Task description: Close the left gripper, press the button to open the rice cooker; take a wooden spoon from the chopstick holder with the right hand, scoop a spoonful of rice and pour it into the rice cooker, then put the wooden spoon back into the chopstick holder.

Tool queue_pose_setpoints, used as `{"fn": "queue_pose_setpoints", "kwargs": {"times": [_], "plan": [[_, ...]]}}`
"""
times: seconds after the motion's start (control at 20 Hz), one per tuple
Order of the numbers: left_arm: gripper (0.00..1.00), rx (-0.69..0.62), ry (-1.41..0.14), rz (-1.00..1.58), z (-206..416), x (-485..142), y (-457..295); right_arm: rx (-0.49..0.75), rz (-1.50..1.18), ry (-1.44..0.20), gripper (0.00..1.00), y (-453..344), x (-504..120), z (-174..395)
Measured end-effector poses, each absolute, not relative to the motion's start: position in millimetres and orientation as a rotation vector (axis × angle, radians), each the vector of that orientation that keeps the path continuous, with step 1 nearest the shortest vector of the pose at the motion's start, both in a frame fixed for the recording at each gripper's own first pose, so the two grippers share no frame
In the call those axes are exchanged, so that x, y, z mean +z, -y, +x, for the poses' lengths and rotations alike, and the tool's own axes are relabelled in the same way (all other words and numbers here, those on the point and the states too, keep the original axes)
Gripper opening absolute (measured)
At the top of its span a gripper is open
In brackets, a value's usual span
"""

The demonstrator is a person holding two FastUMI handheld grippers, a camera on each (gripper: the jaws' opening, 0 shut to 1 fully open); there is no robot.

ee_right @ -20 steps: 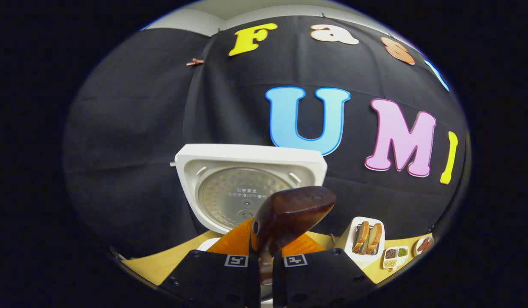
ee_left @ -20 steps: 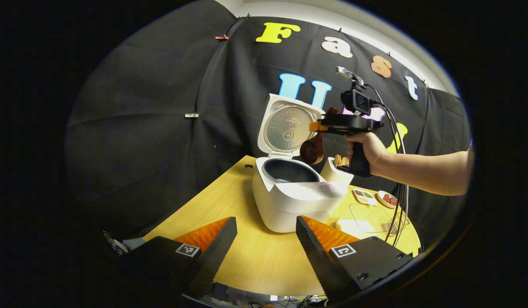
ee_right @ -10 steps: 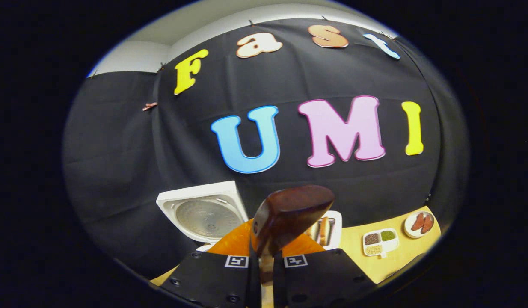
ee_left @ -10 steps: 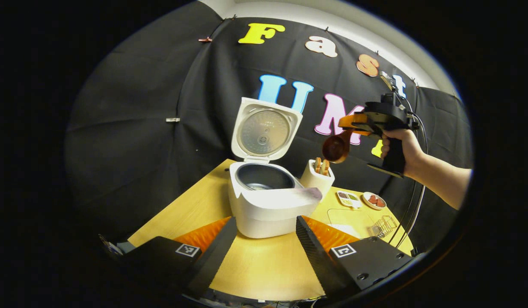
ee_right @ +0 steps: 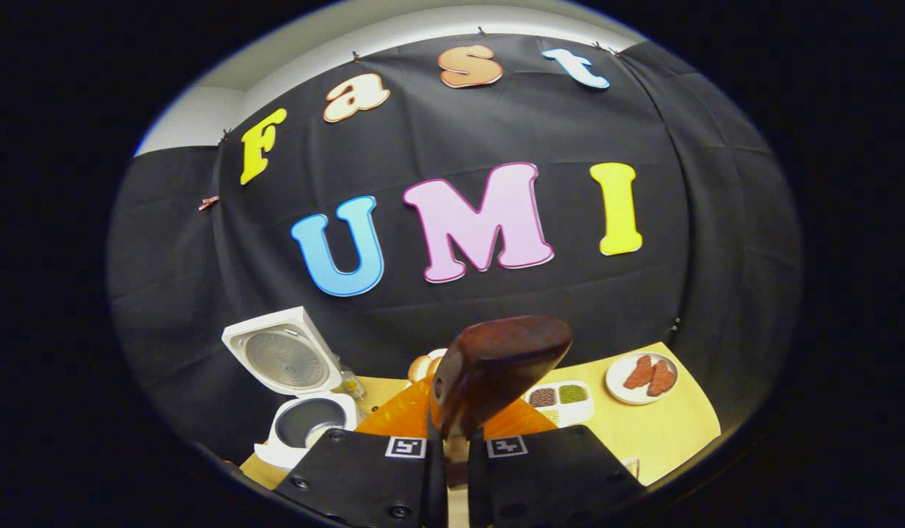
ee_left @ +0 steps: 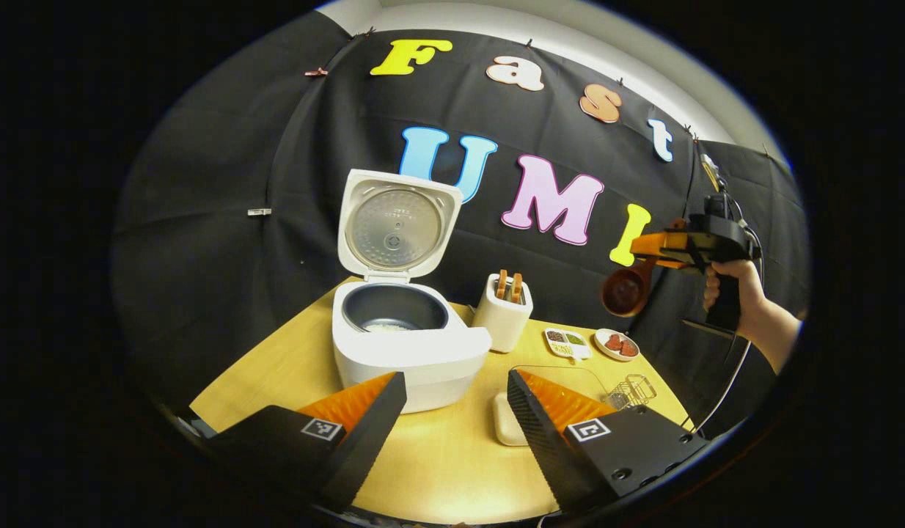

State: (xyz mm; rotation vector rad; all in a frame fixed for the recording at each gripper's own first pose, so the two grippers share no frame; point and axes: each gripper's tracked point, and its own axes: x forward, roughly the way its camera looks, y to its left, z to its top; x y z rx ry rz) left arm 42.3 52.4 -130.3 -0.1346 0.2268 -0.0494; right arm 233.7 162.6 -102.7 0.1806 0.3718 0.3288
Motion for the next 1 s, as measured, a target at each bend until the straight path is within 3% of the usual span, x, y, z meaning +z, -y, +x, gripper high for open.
{"fn": "queue_pose_setpoints", "kwargs": {"times": [0.5,1.0], "plan": [[0.96,-0.002,-0.264,-0.138,52,-132,6,0.160,0.176,-0.442,0.15,-11,-169,235],[0.96,0.084,-0.270,-0.115,61,-111,30,0.112,0.211,-0.656,0.15,39,-284,225]]}}
